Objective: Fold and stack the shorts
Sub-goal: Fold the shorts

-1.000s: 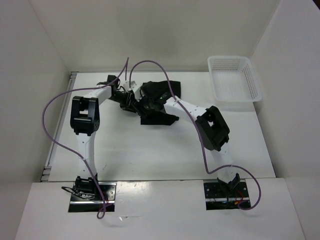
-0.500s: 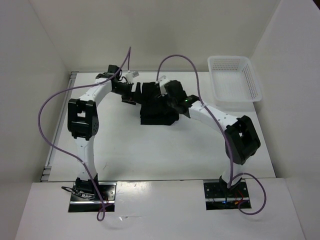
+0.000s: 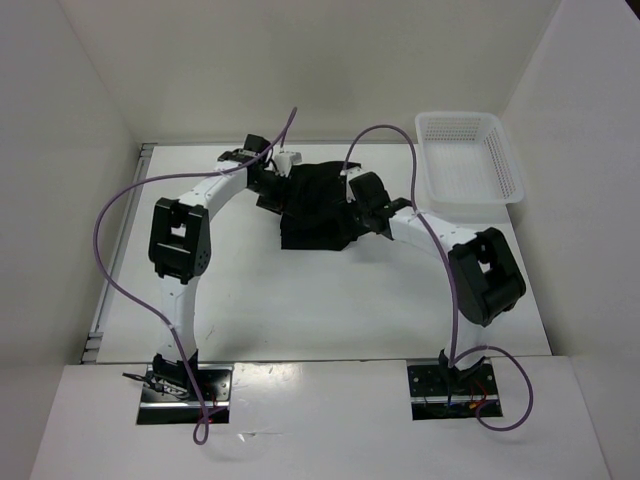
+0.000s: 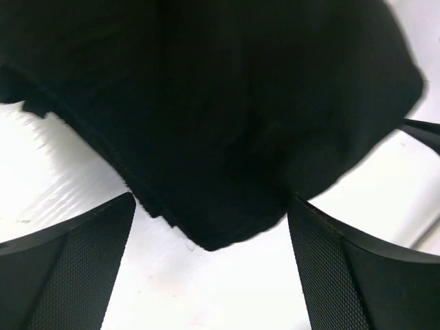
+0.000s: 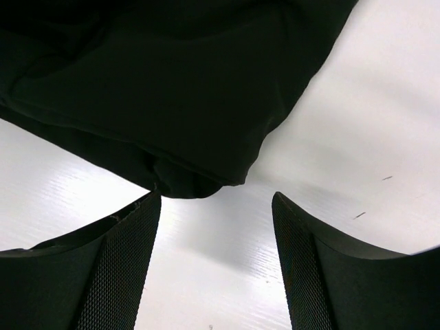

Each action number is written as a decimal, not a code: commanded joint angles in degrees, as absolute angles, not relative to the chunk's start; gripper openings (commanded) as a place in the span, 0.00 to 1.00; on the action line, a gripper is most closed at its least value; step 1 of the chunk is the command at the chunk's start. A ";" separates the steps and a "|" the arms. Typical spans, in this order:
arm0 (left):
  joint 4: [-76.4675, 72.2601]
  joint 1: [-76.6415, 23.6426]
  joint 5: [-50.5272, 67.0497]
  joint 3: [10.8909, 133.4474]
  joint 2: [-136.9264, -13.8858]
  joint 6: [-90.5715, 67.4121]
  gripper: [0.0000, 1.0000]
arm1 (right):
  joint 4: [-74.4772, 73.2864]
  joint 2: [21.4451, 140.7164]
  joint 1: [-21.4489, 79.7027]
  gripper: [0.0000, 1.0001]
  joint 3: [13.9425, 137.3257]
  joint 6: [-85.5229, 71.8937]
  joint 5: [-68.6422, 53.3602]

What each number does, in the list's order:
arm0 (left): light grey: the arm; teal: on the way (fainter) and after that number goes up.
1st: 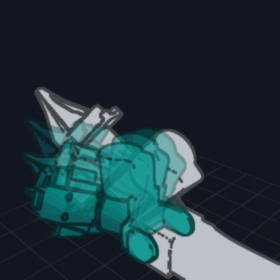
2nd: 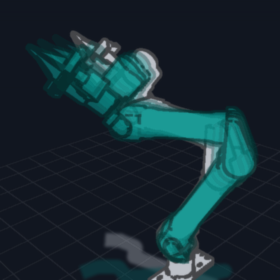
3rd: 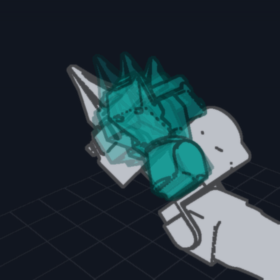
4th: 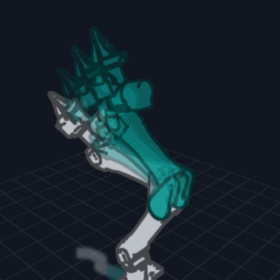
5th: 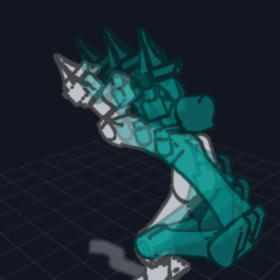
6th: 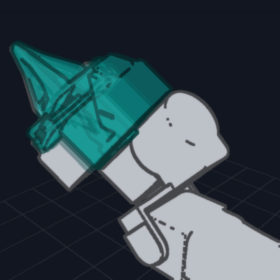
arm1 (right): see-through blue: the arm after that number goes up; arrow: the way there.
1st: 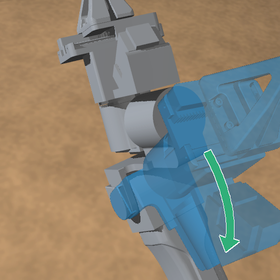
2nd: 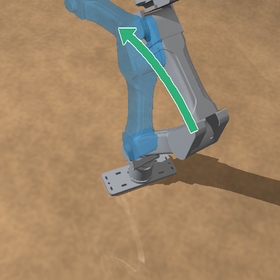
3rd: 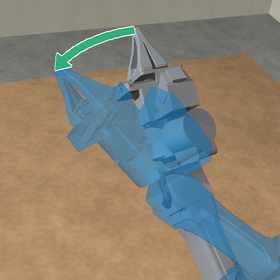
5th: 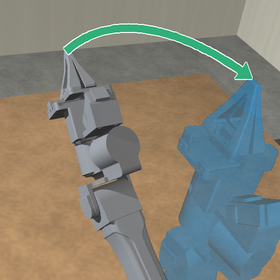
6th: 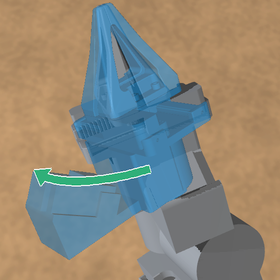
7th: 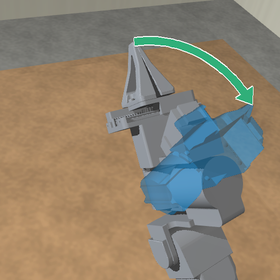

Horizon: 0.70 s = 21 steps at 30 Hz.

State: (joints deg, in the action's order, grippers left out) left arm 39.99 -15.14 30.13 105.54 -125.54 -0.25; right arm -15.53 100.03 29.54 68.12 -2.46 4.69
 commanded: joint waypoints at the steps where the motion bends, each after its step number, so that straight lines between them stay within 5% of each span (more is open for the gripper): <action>1: 38.85 -15.47 25.66 105.03 -126.91 0.00 0.95 | -11.00 102.03 28.92 0.71 67.15 -6.33 2.29; 7: 38.85 -15.47 26.36 105.03 -127.44 0.00 0.70 | -9.05 107.65 28.30 0.71 67.94 -12.39 2.90; 11: 38.85 -15.47 30.84 105.03 -128.50 0.00 0.67 | -9.05 109.77 28.30 0.71 69.26 -14.41 2.37; 15: 39.37 -15.47 32.87 105.03 -129.11 0.00 0.48 | -9.67 109.78 27.77 0.70 68.39 -17.13 4.22; 17: 39.37 -15.47 32.87 104.33 -129.64 0.00 0.29 | -9.67 109.78 27.77 0.68 67.68 -18.02 5.71; 20: 39.37 -15.47 32.87 103.71 -130.25 0.00 0.11 | -9.05 110.39 27.77 0.61 67.68 -18.63 5.71; 21: 39.37 -15.47 32.87 103.71 -130.25 0.00 0.06 | -9.05 111.00 27.77 0.52 68.28 -18.63 6.93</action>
State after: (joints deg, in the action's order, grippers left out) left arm 39.35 -15.20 30.76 104.44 -128.79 -0.27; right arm -11.20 109.54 28.21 67.90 -16.38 4.21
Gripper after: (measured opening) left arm 0.090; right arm 0.550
